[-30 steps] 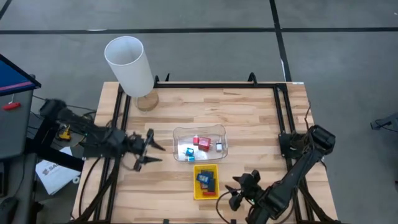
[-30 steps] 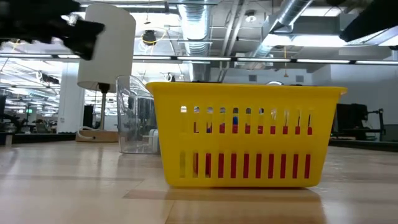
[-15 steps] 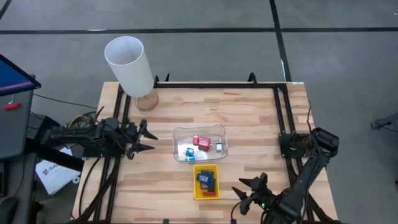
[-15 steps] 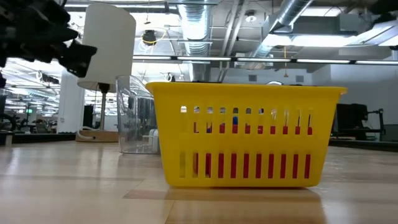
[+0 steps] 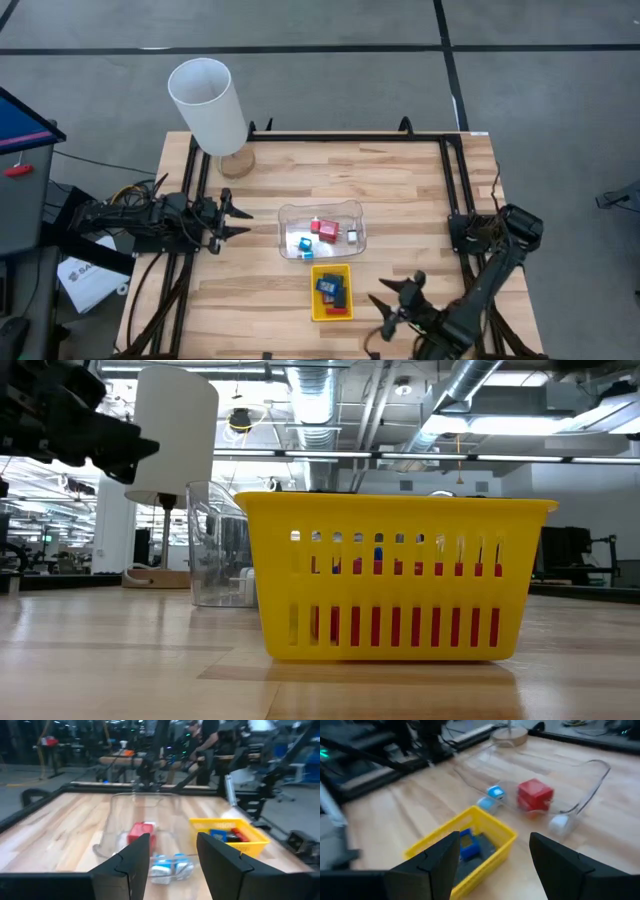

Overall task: Pick & Place Office items
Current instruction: Return to Home Position

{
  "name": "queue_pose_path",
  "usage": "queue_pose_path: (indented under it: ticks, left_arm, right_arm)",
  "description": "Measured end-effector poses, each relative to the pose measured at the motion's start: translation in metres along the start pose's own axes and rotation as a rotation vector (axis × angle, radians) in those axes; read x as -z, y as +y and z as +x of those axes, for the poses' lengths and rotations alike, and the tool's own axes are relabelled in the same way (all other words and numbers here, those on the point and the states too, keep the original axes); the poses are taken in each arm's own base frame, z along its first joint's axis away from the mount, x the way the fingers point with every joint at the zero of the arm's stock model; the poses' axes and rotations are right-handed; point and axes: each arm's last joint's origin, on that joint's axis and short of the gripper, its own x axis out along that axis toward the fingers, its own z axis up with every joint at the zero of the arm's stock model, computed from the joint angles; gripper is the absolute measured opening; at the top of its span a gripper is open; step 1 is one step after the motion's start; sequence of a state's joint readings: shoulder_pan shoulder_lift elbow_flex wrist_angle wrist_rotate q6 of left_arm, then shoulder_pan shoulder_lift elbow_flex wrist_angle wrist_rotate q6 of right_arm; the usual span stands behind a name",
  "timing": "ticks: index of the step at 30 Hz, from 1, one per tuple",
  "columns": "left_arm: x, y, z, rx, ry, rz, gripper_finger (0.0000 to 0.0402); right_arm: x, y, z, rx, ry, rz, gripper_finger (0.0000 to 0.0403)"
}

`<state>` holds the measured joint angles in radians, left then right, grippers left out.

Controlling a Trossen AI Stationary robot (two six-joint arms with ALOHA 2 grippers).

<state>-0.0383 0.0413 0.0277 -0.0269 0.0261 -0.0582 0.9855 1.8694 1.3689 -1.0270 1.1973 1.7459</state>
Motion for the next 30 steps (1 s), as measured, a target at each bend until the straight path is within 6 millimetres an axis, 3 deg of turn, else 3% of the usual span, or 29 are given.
queue_pose_path:
  ticks: [8,14,18,21,24,27,30]
  left_arm:
    - [0.003,0.001,0.005,-0.040,0.031,0.020,0.0159]
    - [0.006,0.002,0.008,-0.046,0.069,0.020,0.0159]
    - [0.007,0.002,0.009,-0.046,0.086,0.020,0.0159]
    - [0.008,0.002,0.010,-0.047,0.100,0.020,0.0159]
    - [0.009,0.002,0.010,-0.048,0.111,0.020,0.0159]
    - [0.010,0.002,0.011,-0.048,0.121,0.020,0.0159]
    - [0.011,0.002,0.011,-0.048,0.127,0.020,0.0159]
  right_arm:
    - [-0.011,-0.003,0.023,0.078,0.035,-0.148,0.0232]
    - [-0.030,0.012,0.071,0.072,0.077,-0.224,0.0232]
    - [-0.045,0.045,0.117,-0.227,0.169,-0.292,0.0232]
    - [-0.058,0.058,0.147,-0.498,0.134,-0.375,0.0232]
    - [-0.073,0.051,0.170,-0.638,0.158,-0.428,0.0232]
    - [-0.077,0.032,0.189,-0.657,0.287,-0.501,0.0232]
    - [-0.088,0.016,0.188,-0.666,0.270,-0.557,0.0232]
